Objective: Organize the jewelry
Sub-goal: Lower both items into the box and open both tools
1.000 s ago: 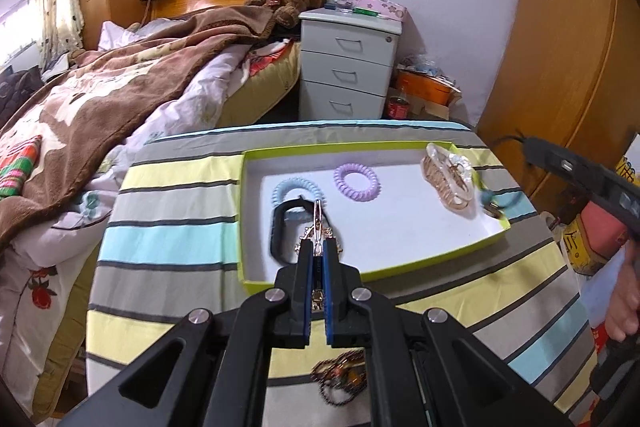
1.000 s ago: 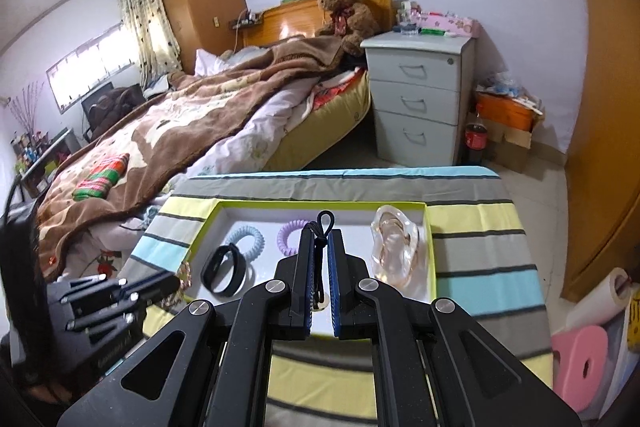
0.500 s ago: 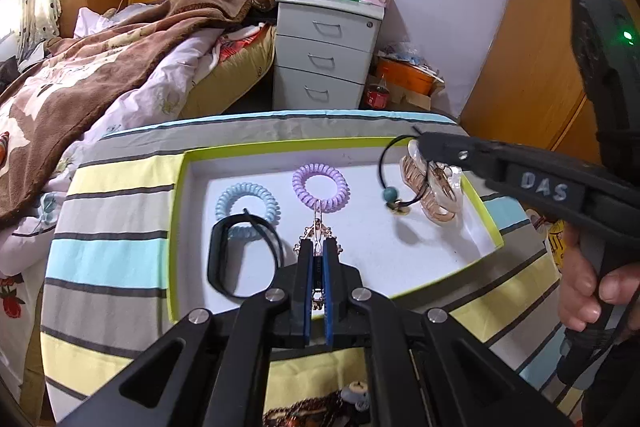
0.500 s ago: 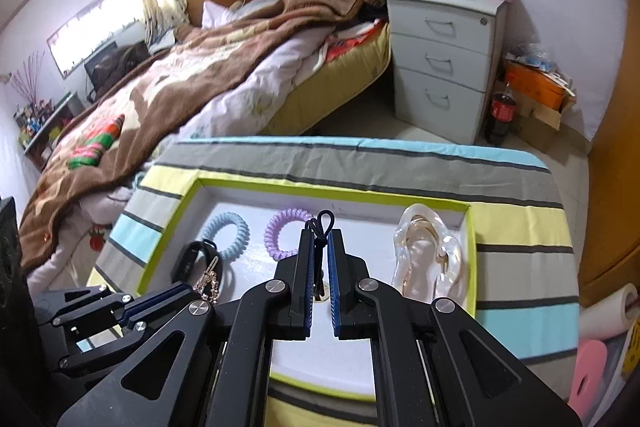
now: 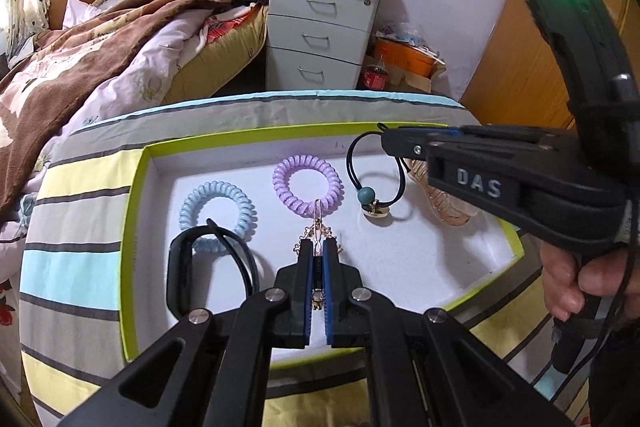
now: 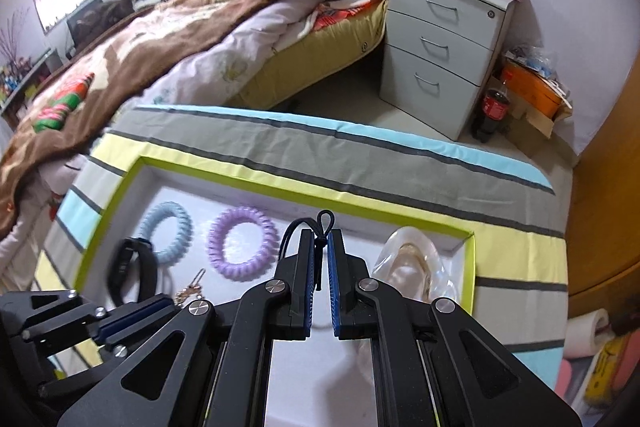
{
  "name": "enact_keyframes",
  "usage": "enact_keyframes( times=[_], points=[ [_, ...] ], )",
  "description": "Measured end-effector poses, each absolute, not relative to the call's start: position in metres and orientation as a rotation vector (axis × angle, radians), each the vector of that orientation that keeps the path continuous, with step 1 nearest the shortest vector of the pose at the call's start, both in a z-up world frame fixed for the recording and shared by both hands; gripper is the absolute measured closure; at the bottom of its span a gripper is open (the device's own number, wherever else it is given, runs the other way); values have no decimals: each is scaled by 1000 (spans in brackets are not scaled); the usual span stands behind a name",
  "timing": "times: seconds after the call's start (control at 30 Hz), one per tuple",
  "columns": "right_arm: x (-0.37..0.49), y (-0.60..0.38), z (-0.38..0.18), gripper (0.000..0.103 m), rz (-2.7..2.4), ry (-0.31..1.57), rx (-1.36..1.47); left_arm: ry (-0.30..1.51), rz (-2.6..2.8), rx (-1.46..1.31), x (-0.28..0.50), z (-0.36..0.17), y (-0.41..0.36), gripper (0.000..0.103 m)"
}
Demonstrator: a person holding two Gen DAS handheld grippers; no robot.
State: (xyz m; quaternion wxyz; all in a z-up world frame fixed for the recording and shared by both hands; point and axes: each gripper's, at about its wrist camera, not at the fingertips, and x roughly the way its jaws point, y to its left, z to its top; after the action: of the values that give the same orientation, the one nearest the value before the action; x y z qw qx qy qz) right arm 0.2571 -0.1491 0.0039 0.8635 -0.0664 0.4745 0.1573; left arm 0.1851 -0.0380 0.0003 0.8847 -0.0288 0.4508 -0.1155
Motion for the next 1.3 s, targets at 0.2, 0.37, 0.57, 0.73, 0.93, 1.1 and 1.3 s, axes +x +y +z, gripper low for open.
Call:
enact_keyframes(
  times=[0.2, 0.37, 0.57, 0.73, 0.93, 1.1, 1.3],
  points=[
    [265, -142, -3, 96, 288, 1004, -248, 957, -235, -55, 191, -6, -40, 99],
    [271, -140, -10, 96, 281, 1024, -275, 972, -227, -60, 195, -11, -39, 98],
    [275, -137, -12, 96, 280, 1030, -300, 982, -217, -64, 197, -14, -38, 98],
    [275, -135, -13, 96, 280, 1026, -317, 981, -215, -62, 196, -15, -39, 98],
    [276, -131, -15, 96, 287, 1033, -334, 982, -209, -62, 196, -14, -41, 98],
    [277, -129, -16, 96, 290, 1038, -324, 986, -209, -76, 197, -14, -40, 98],
    [276, -132, -14, 91, 306, 1029, -293, 990, -208, -83, 197, -15, -38, 97]
  ],
)
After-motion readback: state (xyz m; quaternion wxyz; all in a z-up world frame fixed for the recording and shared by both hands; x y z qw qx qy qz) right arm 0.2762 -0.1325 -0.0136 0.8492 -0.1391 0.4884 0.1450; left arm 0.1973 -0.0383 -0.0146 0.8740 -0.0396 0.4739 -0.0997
